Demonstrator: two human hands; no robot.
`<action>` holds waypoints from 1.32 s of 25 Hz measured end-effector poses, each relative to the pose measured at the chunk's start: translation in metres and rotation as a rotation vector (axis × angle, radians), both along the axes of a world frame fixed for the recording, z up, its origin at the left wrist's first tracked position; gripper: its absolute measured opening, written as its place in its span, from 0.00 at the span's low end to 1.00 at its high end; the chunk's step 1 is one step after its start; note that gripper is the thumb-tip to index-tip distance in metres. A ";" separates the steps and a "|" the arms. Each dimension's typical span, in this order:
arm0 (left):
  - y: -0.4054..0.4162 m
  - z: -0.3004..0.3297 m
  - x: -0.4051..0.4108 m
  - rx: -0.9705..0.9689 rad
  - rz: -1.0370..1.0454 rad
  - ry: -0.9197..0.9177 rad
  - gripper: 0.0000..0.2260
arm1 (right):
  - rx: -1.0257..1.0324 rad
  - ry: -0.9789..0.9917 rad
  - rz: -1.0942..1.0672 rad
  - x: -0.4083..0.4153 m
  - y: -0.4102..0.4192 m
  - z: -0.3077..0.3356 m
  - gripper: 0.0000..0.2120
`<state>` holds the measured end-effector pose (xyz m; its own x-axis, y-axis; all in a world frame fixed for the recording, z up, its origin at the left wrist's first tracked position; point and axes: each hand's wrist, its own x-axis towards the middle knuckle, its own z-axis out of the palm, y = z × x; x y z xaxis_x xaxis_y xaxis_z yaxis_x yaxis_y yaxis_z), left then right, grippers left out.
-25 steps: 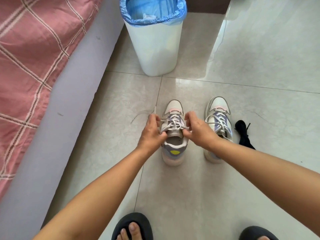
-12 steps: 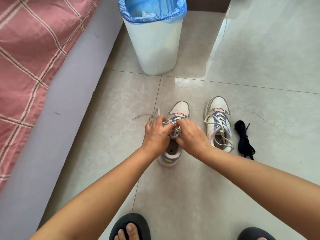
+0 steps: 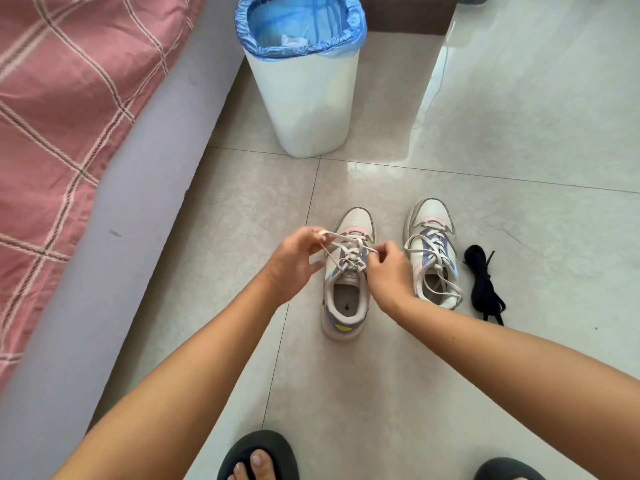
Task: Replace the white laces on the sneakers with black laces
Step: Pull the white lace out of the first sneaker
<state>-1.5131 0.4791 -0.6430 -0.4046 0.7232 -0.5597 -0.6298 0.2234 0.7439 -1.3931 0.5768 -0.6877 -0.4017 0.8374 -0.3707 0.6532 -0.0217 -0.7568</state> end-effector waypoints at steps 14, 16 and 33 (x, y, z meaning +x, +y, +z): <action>-0.013 -0.018 -0.020 -0.800 -0.644 1.057 0.10 | -0.063 -0.059 0.111 0.023 0.072 0.034 0.19; 0.006 -0.015 -0.007 -0.659 -0.618 1.039 0.12 | 0.030 -0.211 0.418 0.033 0.036 0.027 0.17; 0.024 -0.030 -0.014 -0.627 -0.954 2.037 0.11 | 0.533 -0.586 0.885 0.017 0.004 0.015 0.12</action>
<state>-1.5270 0.5026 -0.6731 -0.2993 0.9394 -0.1672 0.9429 0.2643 -0.2027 -1.3764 0.5810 -0.6732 -0.8038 0.4581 -0.3797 0.5321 0.8389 -0.1143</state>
